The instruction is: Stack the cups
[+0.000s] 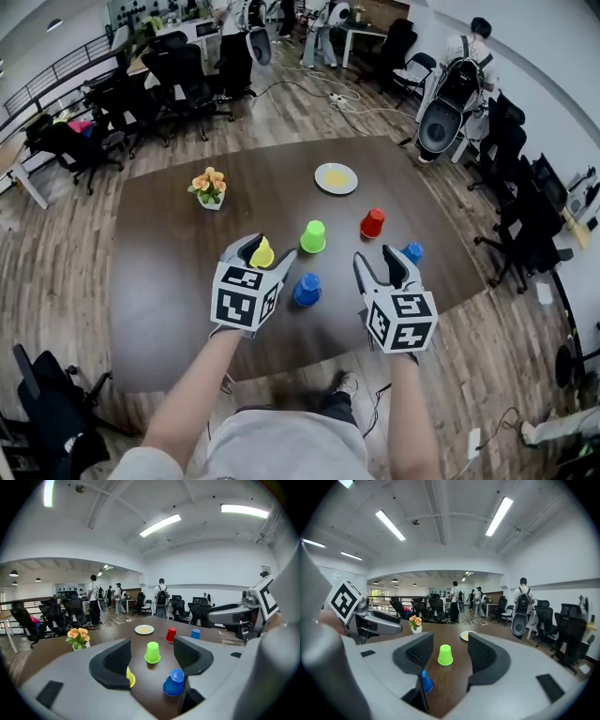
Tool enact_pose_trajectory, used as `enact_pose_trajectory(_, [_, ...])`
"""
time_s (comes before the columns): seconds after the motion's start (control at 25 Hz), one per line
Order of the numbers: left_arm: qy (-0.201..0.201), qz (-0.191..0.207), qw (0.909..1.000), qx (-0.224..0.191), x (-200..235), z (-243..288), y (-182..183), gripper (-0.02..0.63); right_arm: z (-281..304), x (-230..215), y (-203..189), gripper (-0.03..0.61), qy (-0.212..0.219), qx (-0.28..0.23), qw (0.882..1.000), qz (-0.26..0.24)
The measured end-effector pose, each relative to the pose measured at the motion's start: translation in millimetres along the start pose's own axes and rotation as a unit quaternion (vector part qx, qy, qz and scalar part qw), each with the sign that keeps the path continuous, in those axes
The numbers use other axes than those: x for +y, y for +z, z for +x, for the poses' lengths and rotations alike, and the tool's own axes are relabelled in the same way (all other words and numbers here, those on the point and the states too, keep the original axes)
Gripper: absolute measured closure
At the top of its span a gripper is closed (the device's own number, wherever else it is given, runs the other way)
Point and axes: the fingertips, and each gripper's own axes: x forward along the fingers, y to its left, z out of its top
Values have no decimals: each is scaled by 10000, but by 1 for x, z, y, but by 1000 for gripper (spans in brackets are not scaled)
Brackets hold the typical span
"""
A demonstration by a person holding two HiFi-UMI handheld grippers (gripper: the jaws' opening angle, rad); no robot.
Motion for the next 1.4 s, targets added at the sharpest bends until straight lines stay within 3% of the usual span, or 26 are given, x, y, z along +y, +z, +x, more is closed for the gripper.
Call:
enact_pose_trajectory(0.4, [1101, -386, 9931, 90, -4, 39, 18, 330, 64, -58, 3, 365, 1243, 139, 9917, -286])
enact_pose_trajectory(0.76, [1846, -631, 9808, 88, -7, 46, 29, 330, 95, -81, 14, 365, 1953, 99, 9803, -282])
enact_pose_trajectory(1.08, [1926, -758, 9782, 192, 3, 36, 14, 330, 99, -62, 4, 365, 2194, 235, 9752, -157])
enact_pose_trajectory(1.4, [1618, -817, 9825, 428, 14, 22, -25, 330, 96, 8, -44, 365, 2615, 697, 9623, -278])
